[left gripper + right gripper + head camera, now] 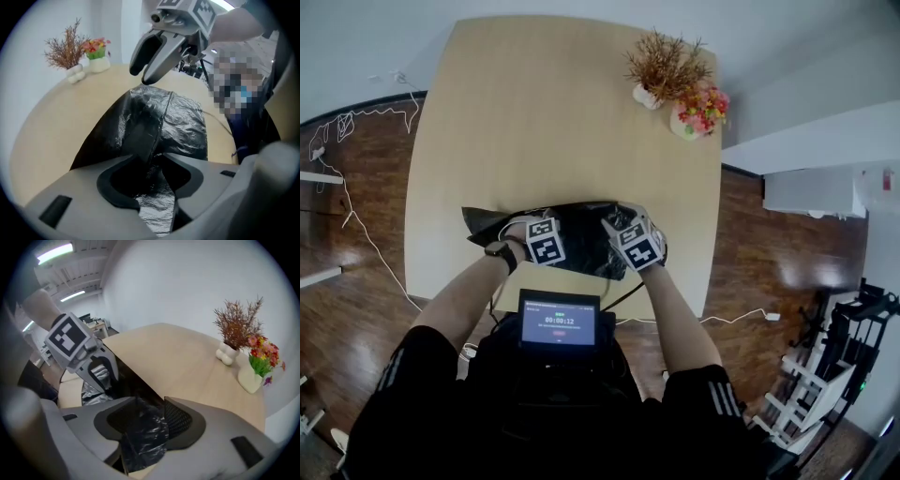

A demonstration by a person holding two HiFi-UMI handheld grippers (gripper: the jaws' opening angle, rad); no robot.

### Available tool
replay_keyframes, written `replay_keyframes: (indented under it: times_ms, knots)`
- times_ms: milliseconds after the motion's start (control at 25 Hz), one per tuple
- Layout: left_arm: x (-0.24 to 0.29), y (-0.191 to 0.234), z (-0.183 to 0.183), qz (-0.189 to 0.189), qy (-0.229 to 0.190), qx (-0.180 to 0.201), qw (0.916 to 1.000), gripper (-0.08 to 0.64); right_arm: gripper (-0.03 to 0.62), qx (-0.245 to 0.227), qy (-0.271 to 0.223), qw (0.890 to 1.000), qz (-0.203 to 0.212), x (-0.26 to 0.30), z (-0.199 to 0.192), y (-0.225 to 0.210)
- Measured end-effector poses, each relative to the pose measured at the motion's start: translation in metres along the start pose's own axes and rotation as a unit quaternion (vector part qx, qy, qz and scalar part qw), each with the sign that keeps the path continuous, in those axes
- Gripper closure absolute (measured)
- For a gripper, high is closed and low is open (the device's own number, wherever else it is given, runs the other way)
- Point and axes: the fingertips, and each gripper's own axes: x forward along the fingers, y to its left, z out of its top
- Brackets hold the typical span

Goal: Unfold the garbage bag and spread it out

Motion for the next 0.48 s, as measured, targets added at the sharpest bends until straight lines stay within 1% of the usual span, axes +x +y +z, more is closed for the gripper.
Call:
replay_keyframes:
  times_ms: [80, 200, 240, 320, 480]
  knots:
    - [0.0, -0.001, 0.0, 0.001, 0.001, -0.001, 1.0, 0.39, 0.373, -0.036, 0.0, 0.999, 0.036, 0.003, 0.004, 0.025]
    - [0.0, 0.0, 0.001, 0.007, 0.002, 0.003, 1.0, 0.39, 0.374, -0.095, 0.034, 0.992, 0.075, 0.022, -0.012, 0.057]
    - [-0.001, 0.001, 0.001, 0.011, 0.001, 0.006, 0.9999, 0.39, 0.374, -0.103, 0.046, 0.99, 0.084, 0.03, -0.019, 0.064]
    - [-0.008, 0.0, 0.004, 0.023, -0.01, 0.013, 0.9996, 0.39, 0.373, -0.105, 0.067, 0.987, 0.098, 0.042, -0.031, 0.073]
    - [-0.051, -0.012, 0.02, 0.057, -0.059, 0.014, 0.9965, 0.39, 0.374, -0.111, 0.091, 0.984, 0.105, 0.053, -0.045, 0.078]
